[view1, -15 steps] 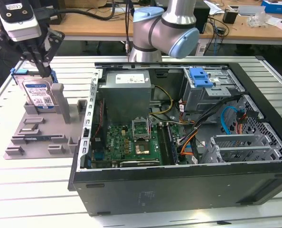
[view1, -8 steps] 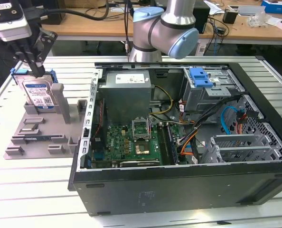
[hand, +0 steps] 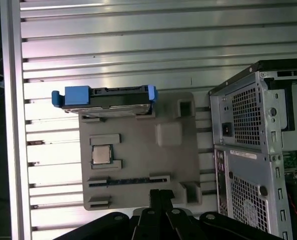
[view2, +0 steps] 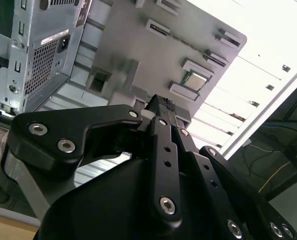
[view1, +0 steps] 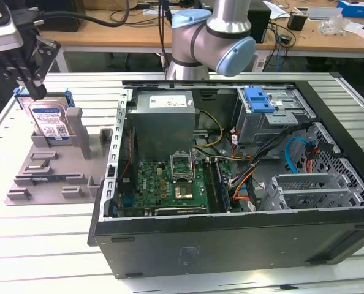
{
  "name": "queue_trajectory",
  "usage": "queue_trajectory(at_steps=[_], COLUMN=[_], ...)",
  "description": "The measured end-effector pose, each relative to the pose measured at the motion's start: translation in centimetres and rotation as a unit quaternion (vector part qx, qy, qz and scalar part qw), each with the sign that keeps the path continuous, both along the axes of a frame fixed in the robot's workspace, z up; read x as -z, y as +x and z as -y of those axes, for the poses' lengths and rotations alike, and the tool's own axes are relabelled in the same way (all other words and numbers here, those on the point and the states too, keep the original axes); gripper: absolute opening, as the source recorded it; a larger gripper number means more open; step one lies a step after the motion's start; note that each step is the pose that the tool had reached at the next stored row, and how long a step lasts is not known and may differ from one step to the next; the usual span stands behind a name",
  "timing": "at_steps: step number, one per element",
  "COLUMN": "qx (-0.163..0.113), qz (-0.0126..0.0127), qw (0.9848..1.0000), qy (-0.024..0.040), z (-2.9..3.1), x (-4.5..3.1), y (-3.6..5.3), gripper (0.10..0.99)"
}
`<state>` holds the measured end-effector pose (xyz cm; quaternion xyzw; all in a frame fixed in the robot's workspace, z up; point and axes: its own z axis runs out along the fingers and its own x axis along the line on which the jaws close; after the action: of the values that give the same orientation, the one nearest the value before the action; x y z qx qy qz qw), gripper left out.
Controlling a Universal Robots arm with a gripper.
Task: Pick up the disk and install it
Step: 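Reach for the disk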
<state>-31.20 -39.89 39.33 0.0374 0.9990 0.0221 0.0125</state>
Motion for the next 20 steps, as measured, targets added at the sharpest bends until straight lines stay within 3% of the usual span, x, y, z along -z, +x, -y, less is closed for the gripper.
queue_trajectory(at_steps=[20], qx=[0.0], qz=[0.0], qw=[1.0], qy=[0.0], z=[0.0], x=[0.0], y=[-3.79], gripper=[0.106])
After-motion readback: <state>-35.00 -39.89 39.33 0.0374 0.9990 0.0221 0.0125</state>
